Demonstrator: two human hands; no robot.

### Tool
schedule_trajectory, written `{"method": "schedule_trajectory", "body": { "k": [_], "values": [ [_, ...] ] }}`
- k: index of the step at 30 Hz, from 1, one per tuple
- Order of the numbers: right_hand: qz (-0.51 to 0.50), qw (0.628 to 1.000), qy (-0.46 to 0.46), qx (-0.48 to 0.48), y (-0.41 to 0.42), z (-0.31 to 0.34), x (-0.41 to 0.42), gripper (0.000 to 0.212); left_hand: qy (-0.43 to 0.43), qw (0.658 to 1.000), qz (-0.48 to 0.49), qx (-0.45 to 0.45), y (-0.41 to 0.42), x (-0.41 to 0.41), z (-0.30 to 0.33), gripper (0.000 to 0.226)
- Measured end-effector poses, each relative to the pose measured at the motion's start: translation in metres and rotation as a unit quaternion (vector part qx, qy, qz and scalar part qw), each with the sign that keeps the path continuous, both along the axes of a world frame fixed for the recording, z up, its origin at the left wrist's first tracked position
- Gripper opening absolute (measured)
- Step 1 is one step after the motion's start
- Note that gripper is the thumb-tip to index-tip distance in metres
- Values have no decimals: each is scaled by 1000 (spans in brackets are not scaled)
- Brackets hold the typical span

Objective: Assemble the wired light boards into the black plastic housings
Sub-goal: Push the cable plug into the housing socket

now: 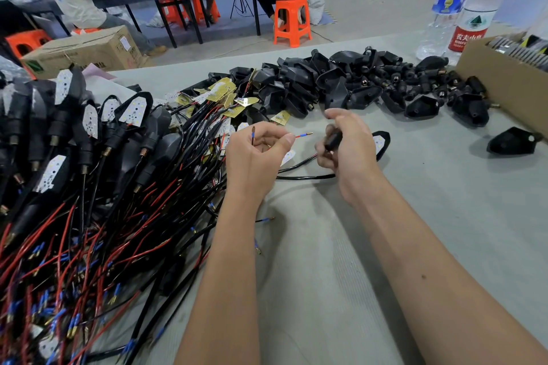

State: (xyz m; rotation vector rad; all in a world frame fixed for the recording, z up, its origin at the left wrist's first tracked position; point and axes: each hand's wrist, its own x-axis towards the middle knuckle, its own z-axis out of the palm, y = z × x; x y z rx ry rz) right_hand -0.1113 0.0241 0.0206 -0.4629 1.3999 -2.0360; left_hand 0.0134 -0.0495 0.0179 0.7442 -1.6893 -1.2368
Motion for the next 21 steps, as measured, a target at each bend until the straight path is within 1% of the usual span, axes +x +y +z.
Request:
{"method": "schedule_trajectory", "body": {
  "k": [2,4,5,8,10,13,15,21],
  "values": [
    [5,1000,-19,-16,-1,0,-2,35,-10,1000,0,-11,0,0,0,4],
    [8,1000,-6,-28,-1,-2,-1,42,-16,1000,-2,-26,1,1,1,4],
    [9,999,0,-37,-1,-3,-1,42,-18,999,-3,-32,2,1,1,3],
    [-6,999,2,-54,0,-8,-2,31,-27,999,1,-39,2,1,1,3],
    [-14,999,8,-36,2,-8,-4,27,-27,999,5,-33,1,1,0,4],
    [-13,998,57,2,4,-8,-7,21,-28,999,8,-30,0,0,-1,8],
    [2,998,69,0,3,-8,-6,17,-28,999,7,-32,1,0,-1,8],
    [38,997,71,-20,4,-8,-6,19,-25,999,7,-28,0,2,-1,8]
  ]
}}
